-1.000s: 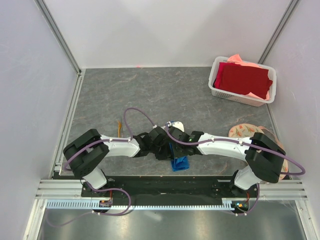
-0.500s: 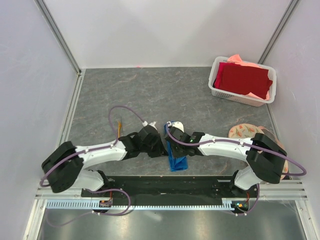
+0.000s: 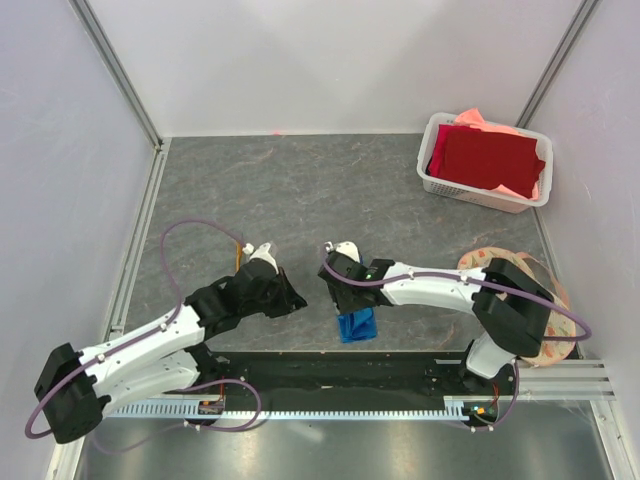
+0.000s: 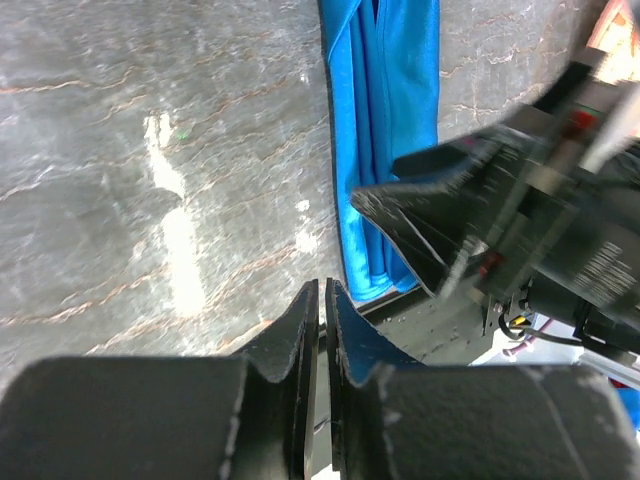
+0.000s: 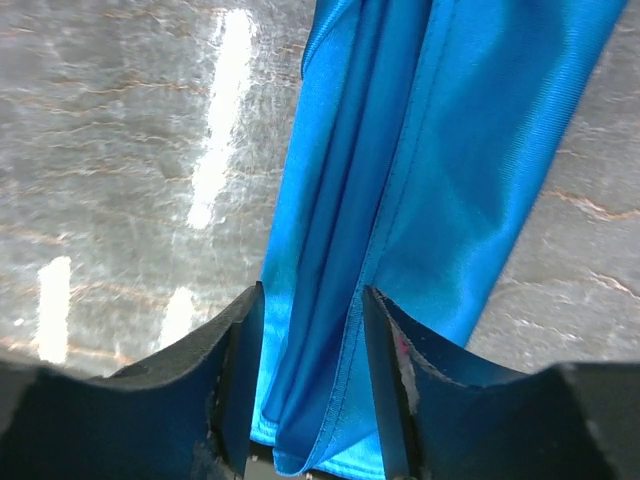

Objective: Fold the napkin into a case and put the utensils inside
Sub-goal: Pick up the smaller rectangle-folded napkin from the center of the board, then turn over the smaller rectangle-folded napkin at the center of the board, then move the smaller rectangle folded napkin to the center of the board, then pick up the knife from the center of the board, then pass from the left arm to the right

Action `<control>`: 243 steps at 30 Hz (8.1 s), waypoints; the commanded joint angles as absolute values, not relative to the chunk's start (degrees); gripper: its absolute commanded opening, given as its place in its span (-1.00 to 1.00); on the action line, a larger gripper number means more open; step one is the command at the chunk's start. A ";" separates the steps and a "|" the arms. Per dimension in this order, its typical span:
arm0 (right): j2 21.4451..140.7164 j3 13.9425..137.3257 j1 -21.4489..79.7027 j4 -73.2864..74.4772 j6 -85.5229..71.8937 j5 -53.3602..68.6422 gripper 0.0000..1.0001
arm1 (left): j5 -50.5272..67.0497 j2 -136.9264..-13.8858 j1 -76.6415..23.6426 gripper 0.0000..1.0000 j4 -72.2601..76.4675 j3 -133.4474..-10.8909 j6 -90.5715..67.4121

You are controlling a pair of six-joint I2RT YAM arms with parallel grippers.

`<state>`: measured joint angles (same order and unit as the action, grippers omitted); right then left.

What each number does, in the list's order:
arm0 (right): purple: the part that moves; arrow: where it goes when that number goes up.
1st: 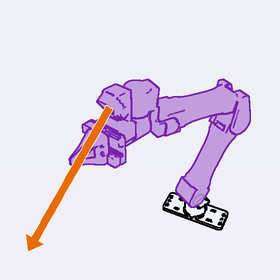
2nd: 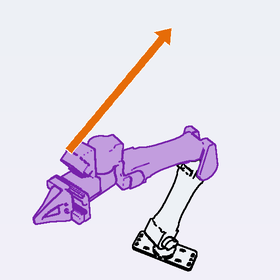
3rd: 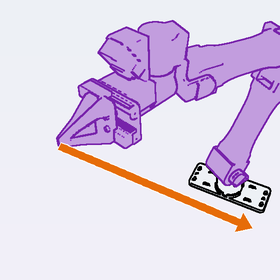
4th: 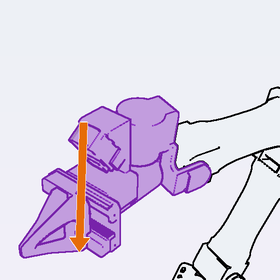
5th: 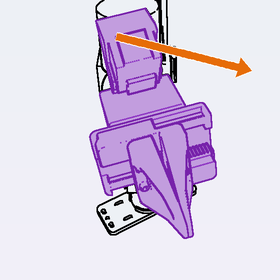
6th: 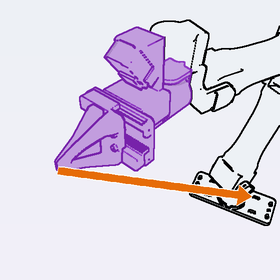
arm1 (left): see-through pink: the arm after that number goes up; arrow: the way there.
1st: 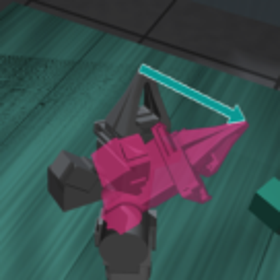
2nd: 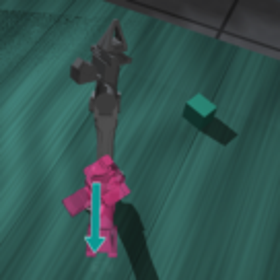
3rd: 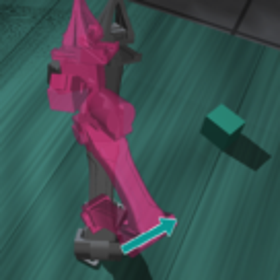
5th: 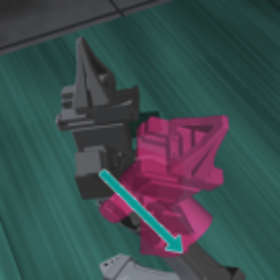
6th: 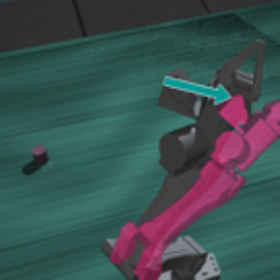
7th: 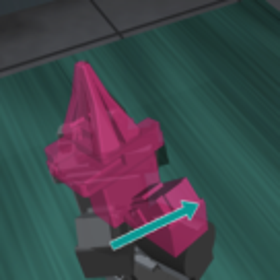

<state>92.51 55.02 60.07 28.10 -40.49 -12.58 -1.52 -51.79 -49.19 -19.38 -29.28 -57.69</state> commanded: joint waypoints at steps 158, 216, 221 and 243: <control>114.61 70.93 60.65 27.86 -62.68 -34.71 0.49 | 1.76 -77.24 -10.28 -0.02 -39.90 -52.12 -33.84; 63.64 48.07 41.40 22.67 -31.46 -8.71 0.55 | 5.36 -85.78 -11.60 -0.80 -30.50 -42.80 -35.60; 64.68 50.00 41.31 26.53 -32.52 -6.95 0.69 | 13.58 -81.75 -12.65 -0.96 -30.06 -44.56 -32.79; 61.62 45.62 35.59 19.17 -48.59 12.83 0.67 | 39.02 -76.20 -46.05 -0.96 -14.59 -50.18 -38.49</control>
<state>64.23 47.92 35.55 23.97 -42.68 10.39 36.69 -75.40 -44.80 -18.94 -47.94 -35.86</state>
